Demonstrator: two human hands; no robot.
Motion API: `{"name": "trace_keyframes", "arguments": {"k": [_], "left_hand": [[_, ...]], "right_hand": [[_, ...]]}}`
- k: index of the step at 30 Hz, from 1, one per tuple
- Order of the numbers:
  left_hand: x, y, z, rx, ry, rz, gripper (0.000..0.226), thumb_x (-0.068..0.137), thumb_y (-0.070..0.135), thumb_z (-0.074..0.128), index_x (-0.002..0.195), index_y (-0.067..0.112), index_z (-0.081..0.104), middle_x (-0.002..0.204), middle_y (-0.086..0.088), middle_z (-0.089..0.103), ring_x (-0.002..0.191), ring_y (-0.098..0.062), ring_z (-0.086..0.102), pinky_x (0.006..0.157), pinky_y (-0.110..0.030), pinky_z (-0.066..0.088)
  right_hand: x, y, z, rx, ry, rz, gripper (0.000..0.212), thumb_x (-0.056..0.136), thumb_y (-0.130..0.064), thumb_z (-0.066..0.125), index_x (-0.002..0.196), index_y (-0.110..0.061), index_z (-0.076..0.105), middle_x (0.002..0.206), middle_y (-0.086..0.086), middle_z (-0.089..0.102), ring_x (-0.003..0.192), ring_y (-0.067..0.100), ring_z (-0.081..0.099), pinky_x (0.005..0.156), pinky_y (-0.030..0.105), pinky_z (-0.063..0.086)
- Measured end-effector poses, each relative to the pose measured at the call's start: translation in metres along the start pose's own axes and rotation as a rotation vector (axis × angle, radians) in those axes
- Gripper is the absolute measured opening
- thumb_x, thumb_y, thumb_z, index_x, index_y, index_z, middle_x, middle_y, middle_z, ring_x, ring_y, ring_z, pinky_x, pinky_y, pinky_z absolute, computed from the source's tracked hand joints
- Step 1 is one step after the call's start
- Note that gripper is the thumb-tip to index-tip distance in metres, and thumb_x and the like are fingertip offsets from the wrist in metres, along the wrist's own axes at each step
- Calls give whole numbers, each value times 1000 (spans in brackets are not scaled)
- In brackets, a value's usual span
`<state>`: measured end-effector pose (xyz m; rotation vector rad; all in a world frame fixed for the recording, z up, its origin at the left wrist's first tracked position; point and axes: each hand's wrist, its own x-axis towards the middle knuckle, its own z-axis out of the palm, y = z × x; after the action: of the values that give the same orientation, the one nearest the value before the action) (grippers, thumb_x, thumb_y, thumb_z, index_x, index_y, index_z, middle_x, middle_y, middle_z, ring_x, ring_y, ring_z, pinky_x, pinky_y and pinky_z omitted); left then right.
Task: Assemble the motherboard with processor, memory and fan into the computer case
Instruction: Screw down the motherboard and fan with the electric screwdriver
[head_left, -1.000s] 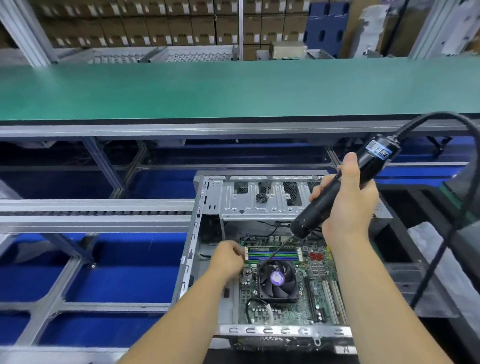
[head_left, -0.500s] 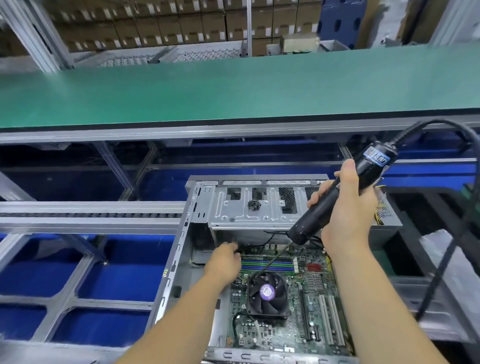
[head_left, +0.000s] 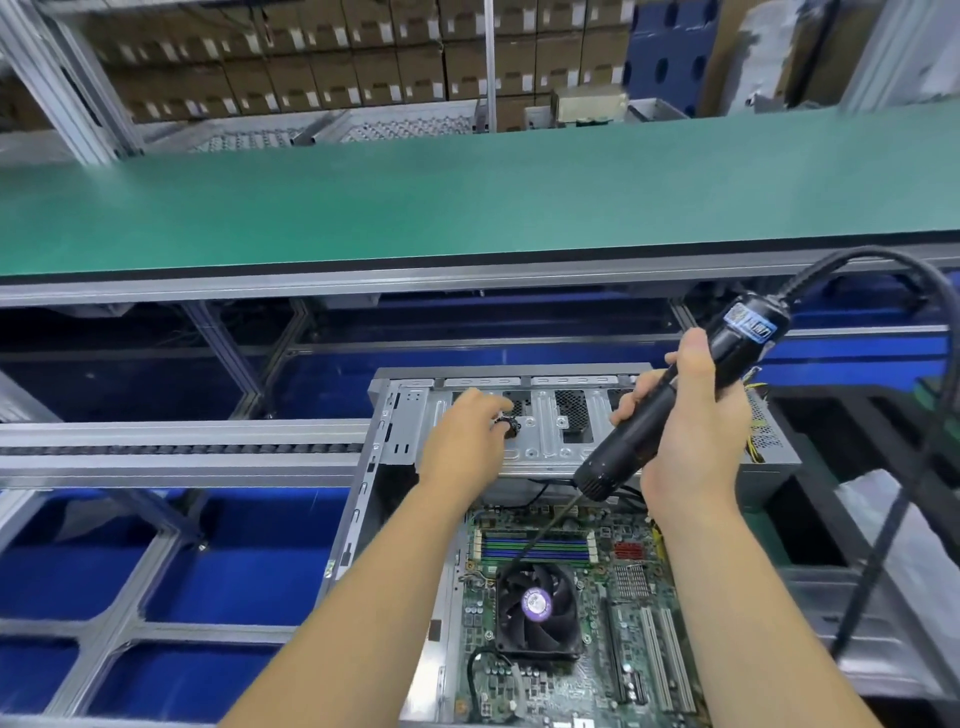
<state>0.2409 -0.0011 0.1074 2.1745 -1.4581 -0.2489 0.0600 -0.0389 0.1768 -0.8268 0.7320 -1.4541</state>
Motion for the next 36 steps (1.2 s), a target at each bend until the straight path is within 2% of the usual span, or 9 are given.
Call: {"name": "trace_keyframes", "arguments": {"k": [4,9,14,17,19,22,26,31,36], "left_hand": [[11,2,5,129,-49,62,25,102,16,48,108,15,72,111,-2,55,98,-26,60,82,-39,52],[16,7,-1,323,-63,165,22,95,11,54,102,20,72,102,-1,51,90,-27,57,66,-33,45],[14,12,1,410,-52,201,18,87,-3,51,84,13,60,87,-1,46,87,-28,58,62,-31,36],[13,14,-1,221,-1,159,23,90,-3,49,89,13,65,93,-2,61,91,-25,61,69,-33,46],[9,13,-6,-54,73,76,21,95,5,55,100,14,73,100,3,68,90,-12,59,78,-21,43],[-13,8,-14,-418,114,-55,16,93,16,65,93,27,75,91,13,67,78,1,58,70,-7,41],[-48,-10,-8,-731,71,-277,14,90,19,69,87,30,76,76,12,72,65,0,62,56,-11,48],[-59,-24,-3,-752,82,-345,7,86,19,73,87,25,77,77,9,73,69,-5,66,62,-17,50],[-74,-37,13,-710,3,-354,13,80,11,74,77,24,75,72,8,72,67,-5,66,62,-17,51]], "right_hand": [[0,0,-3,2,-4,-8,45,78,-53,72,93,-16,51,61,1,55,46,19,52,49,31,49],[1,0,-3,3,5,-3,44,78,-52,73,92,-16,51,62,2,55,46,20,51,49,32,48],[0,1,0,6,16,4,47,74,-55,73,92,-17,52,62,1,56,47,19,52,50,32,49],[-1,1,0,27,16,-5,46,75,-54,73,91,-17,52,62,2,56,46,20,51,50,31,49],[0,-1,-1,41,16,-14,43,78,-53,72,90,-17,51,62,2,56,46,20,51,49,31,49],[2,-3,-3,56,18,-29,43,81,-52,71,92,-17,50,63,3,56,46,20,52,48,32,49],[3,-6,-5,42,33,-57,46,81,-55,72,94,-16,51,64,4,57,50,23,53,55,36,51],[4,-13,-7,67,38,-98,44,75,-42,85,94,-18,54,66,2,55,54,21,53,61,37,51],[2,-13,-8,92,63,-133,37,78,-30,81,101,-20,53,71,2,57,58,19,55,65,37,53]]}}
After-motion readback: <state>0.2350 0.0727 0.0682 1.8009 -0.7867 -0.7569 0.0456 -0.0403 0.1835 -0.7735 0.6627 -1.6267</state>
